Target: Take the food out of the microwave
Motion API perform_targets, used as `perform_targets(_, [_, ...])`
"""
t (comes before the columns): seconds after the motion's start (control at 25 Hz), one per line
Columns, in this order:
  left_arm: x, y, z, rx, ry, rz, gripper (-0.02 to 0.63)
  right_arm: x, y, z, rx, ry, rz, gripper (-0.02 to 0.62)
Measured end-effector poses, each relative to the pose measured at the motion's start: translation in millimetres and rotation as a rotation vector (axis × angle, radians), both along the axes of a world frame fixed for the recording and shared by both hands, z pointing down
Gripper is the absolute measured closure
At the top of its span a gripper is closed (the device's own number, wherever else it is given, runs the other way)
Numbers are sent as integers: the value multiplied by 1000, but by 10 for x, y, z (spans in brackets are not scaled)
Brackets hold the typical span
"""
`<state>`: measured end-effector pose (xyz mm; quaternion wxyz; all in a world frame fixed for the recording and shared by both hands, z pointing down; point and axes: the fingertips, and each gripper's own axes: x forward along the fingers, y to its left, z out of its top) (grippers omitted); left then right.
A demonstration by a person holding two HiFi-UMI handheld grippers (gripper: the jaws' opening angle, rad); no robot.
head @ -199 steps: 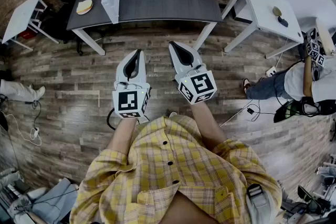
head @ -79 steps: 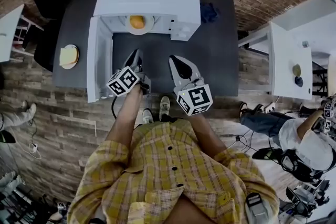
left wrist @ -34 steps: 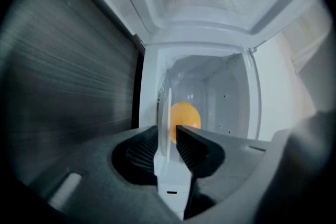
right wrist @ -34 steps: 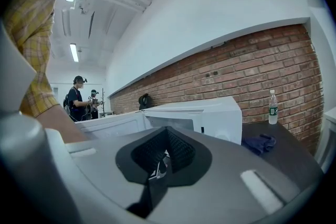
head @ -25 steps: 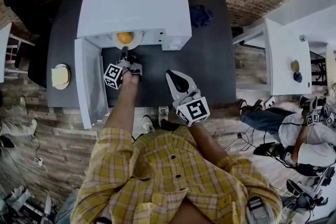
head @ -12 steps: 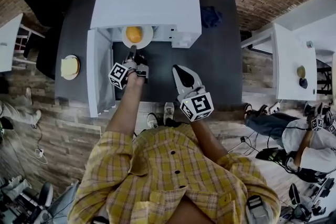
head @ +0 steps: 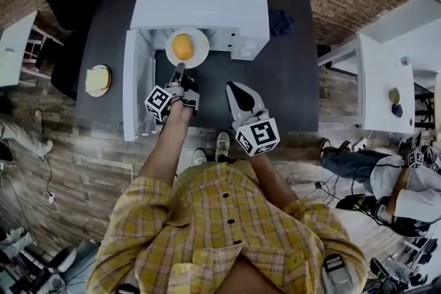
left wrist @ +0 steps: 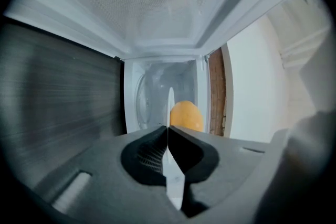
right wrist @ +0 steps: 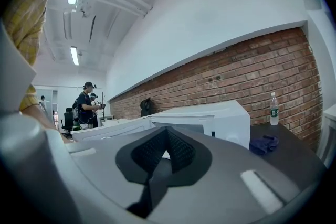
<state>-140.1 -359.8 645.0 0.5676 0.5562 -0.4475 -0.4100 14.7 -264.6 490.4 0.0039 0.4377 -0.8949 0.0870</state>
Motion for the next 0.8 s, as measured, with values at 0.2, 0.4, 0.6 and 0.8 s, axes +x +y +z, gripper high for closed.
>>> perform_targets(0.2, [144, 291, -185, 26, 11, 44, 598, -43, 100, -44, 8, -8, 18, 593])
perform_targets(0.4, [322, 521, -454, 72, 72, 70, 598, -22, 175, -98, 13, -10, 40, 592])
perform_targets(0.6, [456, 673, -587, 100, 78, 100, 598, 28, 240, -139, 14, -21, 54, 592])
perform_targets(0.8, [472, 843, -648, 88, 79, 105, 598, 15, 325, -182, 18, -19, 54, 592])
